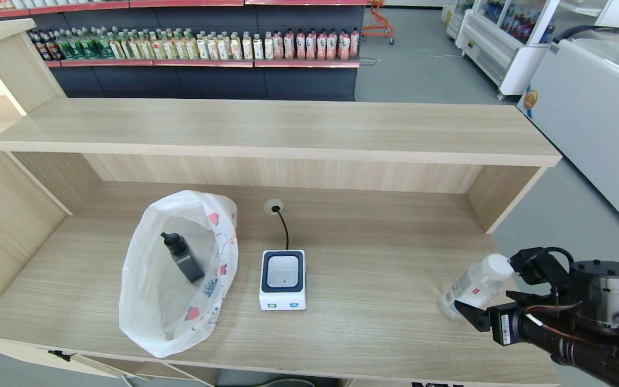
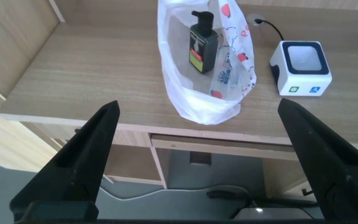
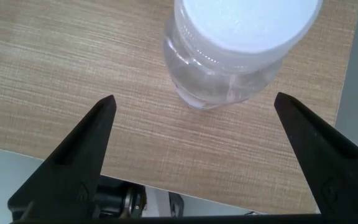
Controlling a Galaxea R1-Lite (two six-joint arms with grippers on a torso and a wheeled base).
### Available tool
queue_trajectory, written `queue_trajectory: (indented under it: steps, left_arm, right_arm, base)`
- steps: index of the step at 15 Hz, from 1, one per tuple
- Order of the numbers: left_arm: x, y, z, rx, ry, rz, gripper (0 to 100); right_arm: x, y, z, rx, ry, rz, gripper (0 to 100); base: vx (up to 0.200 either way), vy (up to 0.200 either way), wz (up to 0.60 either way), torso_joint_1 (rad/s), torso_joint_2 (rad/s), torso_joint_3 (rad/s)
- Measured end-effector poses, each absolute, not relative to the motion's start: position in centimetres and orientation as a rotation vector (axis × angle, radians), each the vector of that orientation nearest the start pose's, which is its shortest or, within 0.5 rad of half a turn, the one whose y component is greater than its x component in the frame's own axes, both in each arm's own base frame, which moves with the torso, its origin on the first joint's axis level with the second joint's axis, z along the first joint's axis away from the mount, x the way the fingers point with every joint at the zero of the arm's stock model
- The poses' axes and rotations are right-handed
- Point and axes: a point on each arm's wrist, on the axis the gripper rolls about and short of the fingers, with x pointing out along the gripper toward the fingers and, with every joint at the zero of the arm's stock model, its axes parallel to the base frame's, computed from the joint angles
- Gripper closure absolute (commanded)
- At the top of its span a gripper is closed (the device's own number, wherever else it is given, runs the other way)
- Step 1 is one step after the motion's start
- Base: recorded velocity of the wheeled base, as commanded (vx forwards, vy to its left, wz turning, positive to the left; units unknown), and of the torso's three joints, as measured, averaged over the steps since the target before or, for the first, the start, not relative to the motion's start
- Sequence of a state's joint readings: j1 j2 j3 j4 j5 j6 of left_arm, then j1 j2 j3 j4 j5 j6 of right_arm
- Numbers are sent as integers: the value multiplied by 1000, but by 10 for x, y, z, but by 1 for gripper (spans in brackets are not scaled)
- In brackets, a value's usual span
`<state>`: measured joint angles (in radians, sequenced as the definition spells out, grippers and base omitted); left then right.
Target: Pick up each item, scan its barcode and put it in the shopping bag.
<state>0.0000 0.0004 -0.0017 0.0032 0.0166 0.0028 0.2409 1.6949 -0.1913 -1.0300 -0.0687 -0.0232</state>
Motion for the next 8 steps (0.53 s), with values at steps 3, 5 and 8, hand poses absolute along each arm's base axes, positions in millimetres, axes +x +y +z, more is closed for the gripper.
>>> queue_trajectory:
  steps: [3, 5, 8]
  left_arm:
    - [-23, 0, 76, 3, 2, 17, 0]
    - [-23, 0, 76, 3, 2, 17, 0]
    - [-23, 0, 76, 3, 2, 17, 0]
  right_arm:
    - [215, 49, 78, -96, 455, 176, 0]
    - [219, 49, 76, -108, 442, 193, 0]
    - [226, 51, 72, -117, 418, 221, 0]
  base:
    - [0, 0, 0, 0, 0, 0]
    - [0, 0, 0, 0, 0, 0]
    - [0, 0, 0, 0, 0, 0]
